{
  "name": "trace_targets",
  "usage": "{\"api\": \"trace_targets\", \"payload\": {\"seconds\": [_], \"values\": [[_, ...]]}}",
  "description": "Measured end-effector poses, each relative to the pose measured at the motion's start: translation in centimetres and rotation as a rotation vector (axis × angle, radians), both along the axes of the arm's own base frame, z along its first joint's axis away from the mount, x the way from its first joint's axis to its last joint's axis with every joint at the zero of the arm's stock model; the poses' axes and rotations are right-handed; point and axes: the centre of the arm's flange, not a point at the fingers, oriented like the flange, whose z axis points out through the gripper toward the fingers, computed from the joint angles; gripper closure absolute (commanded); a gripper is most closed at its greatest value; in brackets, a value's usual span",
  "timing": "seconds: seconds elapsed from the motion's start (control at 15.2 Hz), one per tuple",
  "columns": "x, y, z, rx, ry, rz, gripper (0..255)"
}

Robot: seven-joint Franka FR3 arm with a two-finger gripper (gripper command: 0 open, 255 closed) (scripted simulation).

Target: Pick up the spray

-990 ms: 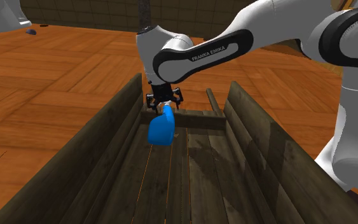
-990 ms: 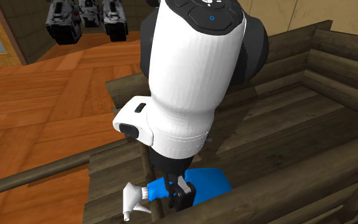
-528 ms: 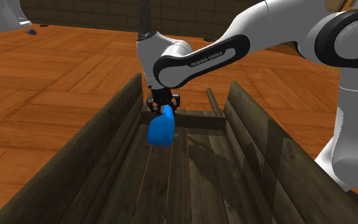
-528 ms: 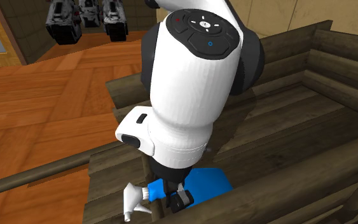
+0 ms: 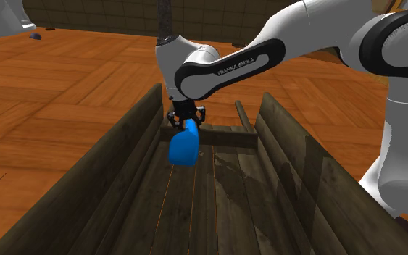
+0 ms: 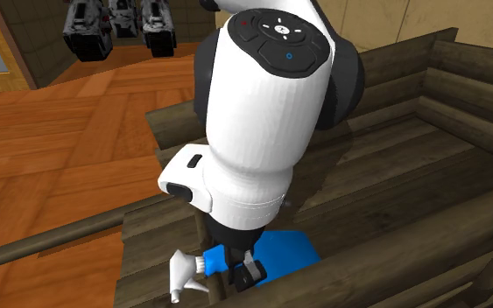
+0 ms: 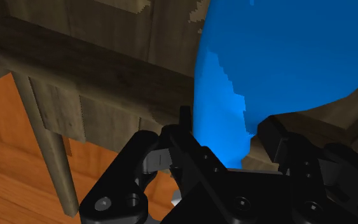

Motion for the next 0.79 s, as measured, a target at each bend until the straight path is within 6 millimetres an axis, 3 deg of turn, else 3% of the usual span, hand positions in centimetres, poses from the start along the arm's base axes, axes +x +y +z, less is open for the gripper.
{"api": "trace_targets", "payload": {"seconds": [0.79], "values": [[0.1, -0.1, 5.9, 0.000, 0.000, 0.000, 255]]}}
